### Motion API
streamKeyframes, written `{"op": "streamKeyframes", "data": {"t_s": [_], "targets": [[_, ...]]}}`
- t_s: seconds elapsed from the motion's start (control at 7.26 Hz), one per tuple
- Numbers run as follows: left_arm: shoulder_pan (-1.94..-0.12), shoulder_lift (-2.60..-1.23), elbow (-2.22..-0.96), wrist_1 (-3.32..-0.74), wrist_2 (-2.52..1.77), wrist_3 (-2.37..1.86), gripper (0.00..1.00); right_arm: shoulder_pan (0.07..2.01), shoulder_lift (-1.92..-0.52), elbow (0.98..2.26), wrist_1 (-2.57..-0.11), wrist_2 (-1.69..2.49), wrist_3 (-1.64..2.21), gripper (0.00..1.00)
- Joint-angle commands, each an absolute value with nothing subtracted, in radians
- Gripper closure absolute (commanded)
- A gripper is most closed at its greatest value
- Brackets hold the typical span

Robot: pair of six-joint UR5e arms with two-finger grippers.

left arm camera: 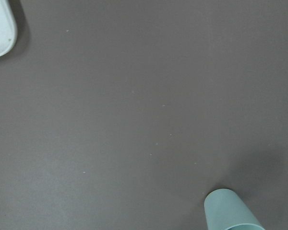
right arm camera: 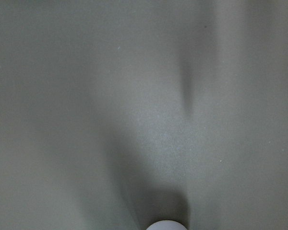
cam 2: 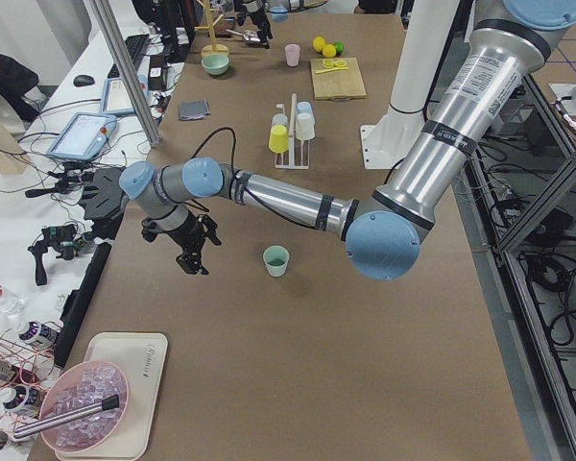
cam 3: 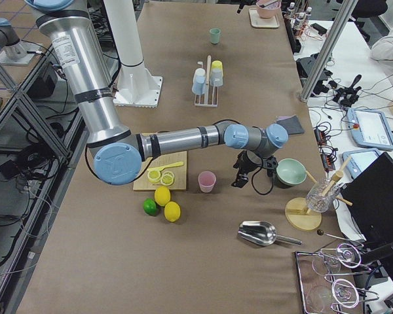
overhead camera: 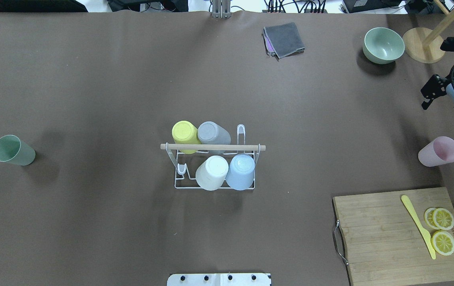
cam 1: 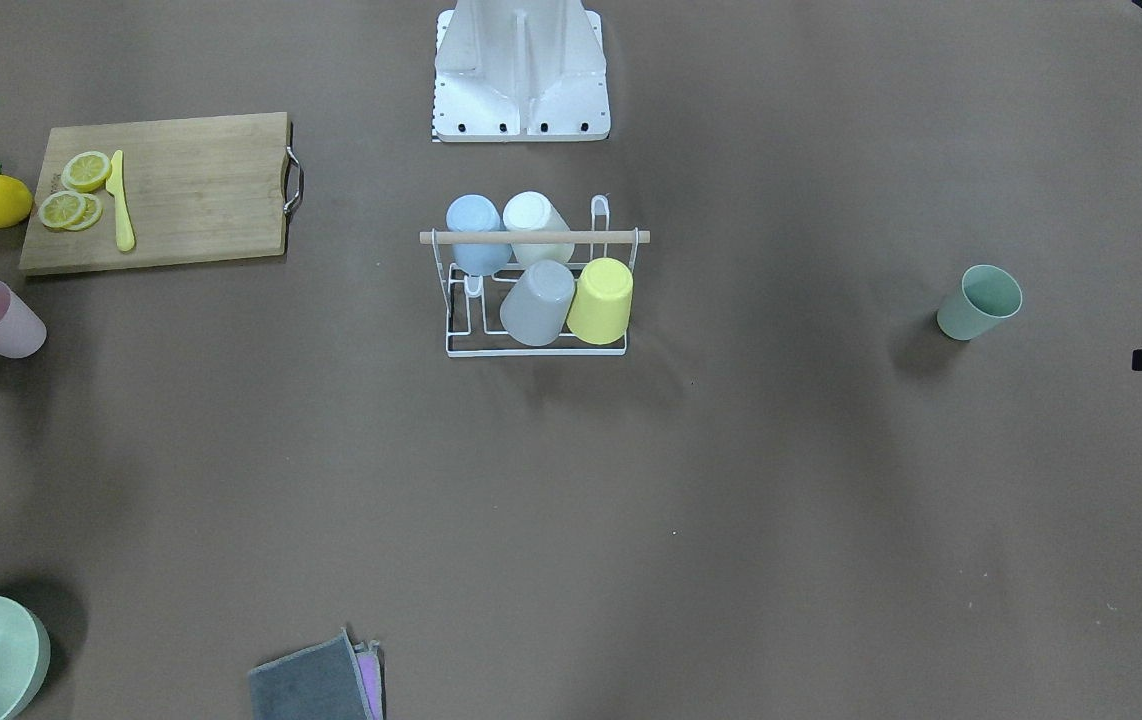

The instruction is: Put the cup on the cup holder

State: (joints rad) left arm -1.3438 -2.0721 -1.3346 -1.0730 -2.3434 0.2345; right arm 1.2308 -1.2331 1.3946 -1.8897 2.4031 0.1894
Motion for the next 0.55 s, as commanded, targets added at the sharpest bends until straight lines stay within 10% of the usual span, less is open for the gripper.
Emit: {"op": "streamKeyframes", "data": {"t_s": [0.0, 0.41], "targets": [[-1.300, -2.077, -1.345, -1.052, -2.344, 0.229, 0.02, 1.224, -1.195, 1.341, -2.003, 2.407, 0.022, 0.01], [-1.214, -2.105, -1.335, -1.029, -2.342, 0.168, 0.02, 1.207, -1.169, 1.299, -2.083, 2.416, -0.046, 0.01]]}}
